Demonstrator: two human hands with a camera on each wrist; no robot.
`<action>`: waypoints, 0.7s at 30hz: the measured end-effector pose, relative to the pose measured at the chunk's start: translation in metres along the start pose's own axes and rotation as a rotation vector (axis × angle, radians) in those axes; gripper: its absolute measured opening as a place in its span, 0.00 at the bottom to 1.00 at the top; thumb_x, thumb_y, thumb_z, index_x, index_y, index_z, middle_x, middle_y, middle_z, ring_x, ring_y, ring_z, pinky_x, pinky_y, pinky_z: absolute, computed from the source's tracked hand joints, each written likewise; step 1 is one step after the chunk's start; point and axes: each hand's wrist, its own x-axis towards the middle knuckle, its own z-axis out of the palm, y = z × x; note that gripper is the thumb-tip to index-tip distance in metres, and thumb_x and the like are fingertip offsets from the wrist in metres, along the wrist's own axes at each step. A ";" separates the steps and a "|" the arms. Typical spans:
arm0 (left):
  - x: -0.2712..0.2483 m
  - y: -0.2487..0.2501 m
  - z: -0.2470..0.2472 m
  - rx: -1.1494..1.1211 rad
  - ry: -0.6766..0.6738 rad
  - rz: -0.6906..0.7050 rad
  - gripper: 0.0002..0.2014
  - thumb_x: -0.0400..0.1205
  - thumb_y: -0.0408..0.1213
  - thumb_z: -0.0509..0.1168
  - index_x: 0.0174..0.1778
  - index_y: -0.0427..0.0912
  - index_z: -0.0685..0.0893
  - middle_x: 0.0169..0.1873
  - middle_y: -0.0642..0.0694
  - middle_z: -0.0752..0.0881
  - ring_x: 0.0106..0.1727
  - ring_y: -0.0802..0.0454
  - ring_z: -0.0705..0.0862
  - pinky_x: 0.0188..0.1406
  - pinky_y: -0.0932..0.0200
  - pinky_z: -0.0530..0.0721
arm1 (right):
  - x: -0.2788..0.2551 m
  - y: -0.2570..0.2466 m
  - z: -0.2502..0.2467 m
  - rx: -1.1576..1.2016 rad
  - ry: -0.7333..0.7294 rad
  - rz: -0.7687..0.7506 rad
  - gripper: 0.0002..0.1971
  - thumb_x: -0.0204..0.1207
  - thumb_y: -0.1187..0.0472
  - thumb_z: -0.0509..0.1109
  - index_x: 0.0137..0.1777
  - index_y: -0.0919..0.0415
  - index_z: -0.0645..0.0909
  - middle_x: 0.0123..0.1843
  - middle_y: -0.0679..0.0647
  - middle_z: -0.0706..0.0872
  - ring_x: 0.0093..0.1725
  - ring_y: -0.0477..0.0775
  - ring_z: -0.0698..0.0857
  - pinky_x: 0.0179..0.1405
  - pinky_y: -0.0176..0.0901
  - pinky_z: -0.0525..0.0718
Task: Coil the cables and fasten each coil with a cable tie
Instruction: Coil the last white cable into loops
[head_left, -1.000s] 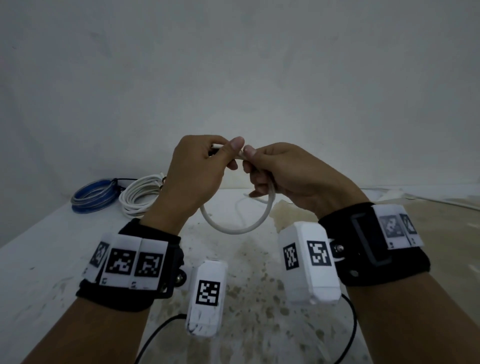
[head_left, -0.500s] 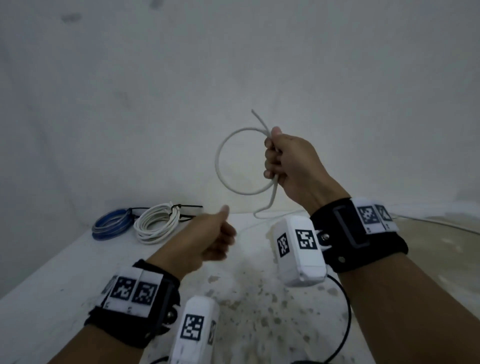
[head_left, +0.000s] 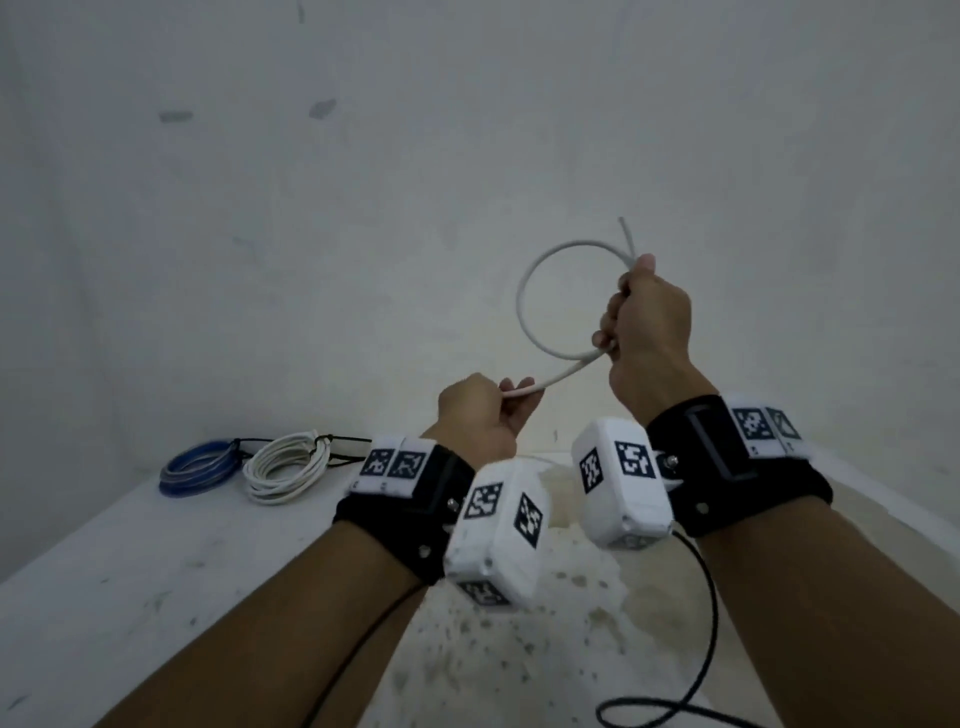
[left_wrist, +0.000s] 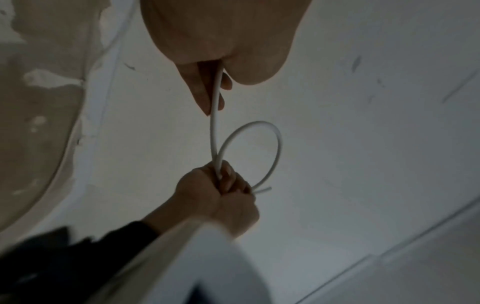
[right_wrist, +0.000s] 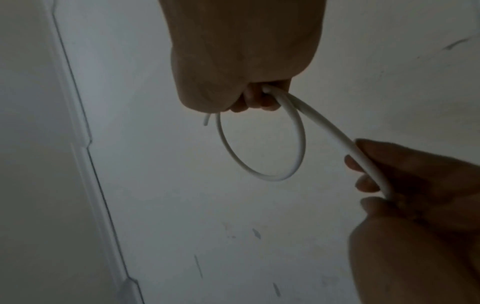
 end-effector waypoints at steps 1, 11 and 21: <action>-0.005 -0.004 0.002 0.043 -0.015 0.047 0.06 0.89 0.28 0.52 0.56 0.33 0.73 0.34 0.40 0.76 0.32 0.46 0.82 0.29 0.49 0.88 | 0.002 0.001 -0.004 -0.019 0.017 -0.007 0.20 0.88 0.49 0.56 0.35 0.57 0.73 0.23 0.50 0.68 0.19 0.49 0.66 0.20 0.39 0.69; 0.005 0.029 -0.033 0.981 -0.025 0.702 0.15 0.90 0.38 0.55 0.56 0.41 0.88 0.53 0.47 0.87 0.53 0.50 0.85 0.52 0.54 0.83 | -0.026 0.043 -0.008 -0.029 -0.341 0.164 0.18 0.89 0.54 0.57 0.35 0.57 0.70 0.20 0.47 0.63 0.19 0.48 0.61 0.21 0.41 0.67; 0.016 0.046 -0.062 1.043 -0.032 0.842 0.14 0.88 0.34 0.54 0.43 0.43 0.85 0.37 0.52 0.85 0.32 0.53 0.79 0.34 0.55 0.80 | -0.045 0.066 0.007 -0.134 -0.563 0.257 0.18 0.88 0.53 0.58 0.34 0.56 0.70 0.24 0.48 0.62 0.22 0.48 0.61 0.23 0.40 0.67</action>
